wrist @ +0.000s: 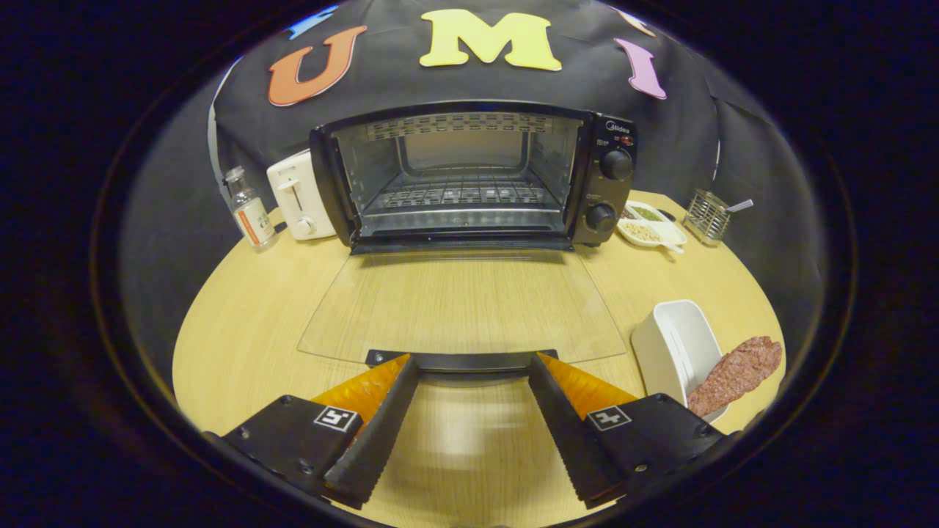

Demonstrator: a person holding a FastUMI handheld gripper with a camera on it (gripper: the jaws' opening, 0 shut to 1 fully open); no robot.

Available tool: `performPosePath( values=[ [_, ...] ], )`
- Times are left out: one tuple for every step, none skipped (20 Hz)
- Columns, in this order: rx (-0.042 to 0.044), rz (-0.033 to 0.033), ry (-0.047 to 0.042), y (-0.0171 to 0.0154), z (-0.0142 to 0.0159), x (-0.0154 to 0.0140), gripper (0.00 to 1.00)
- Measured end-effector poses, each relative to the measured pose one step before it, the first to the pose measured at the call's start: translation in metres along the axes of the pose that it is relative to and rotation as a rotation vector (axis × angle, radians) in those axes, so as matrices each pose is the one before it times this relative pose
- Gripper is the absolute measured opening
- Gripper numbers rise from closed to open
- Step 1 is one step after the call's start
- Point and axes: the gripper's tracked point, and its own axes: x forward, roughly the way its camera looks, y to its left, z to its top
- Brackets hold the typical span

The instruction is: Open the toaster oven, put the food inside, and close the toaster oven door.

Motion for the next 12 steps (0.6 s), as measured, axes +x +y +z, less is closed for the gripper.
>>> performPosePath(
  values=[
    [-0.00619,0.00751,-0.00528,-0.00255,0.00370,-0.00304,0.98],
    [-0.00505,-0.00021,-0.01028,-0.00636,0.00650,-0.00512,0.99],
    [0.00026,0.00182,-0.01576,-0.00835,0.00665,-0.00725,0.99],
    [-0.00452,0.00101,-0.01067,-0.00977,0.00831,-0.00689,0.99],
    [-0.00970,-0.00052,-0.02026,-0.01100,0.00963,-0.00639,0.99],
    [-0.01756,-0.00463,-0.01666,-0.01474,0.01052,-0.00702,0.99],
    [-0.01928,-0.00622,-0.01725,-0.01778,0.00894,-0.00680,0.99],
    [-0.01769,-0.00639,-0.02497,-0.01967,0.01115,-0.00645,0.99],
    [-0.01951,-0.01382,-0.01899,-0.02205,0.00943,-0.00485,0.99],
    [-0.01607,-0.01245,-0.00896,-0.02336,0.00659,-0.00436,0.99],
    [-0.00953,-0.01164,-0.00818,-0.02201,0.00229,-0.00368,0.99],
    [-0.00296,-0.01045,0.00166,-0.02264,0.00221,-0.00334,0.99]
  ],
)
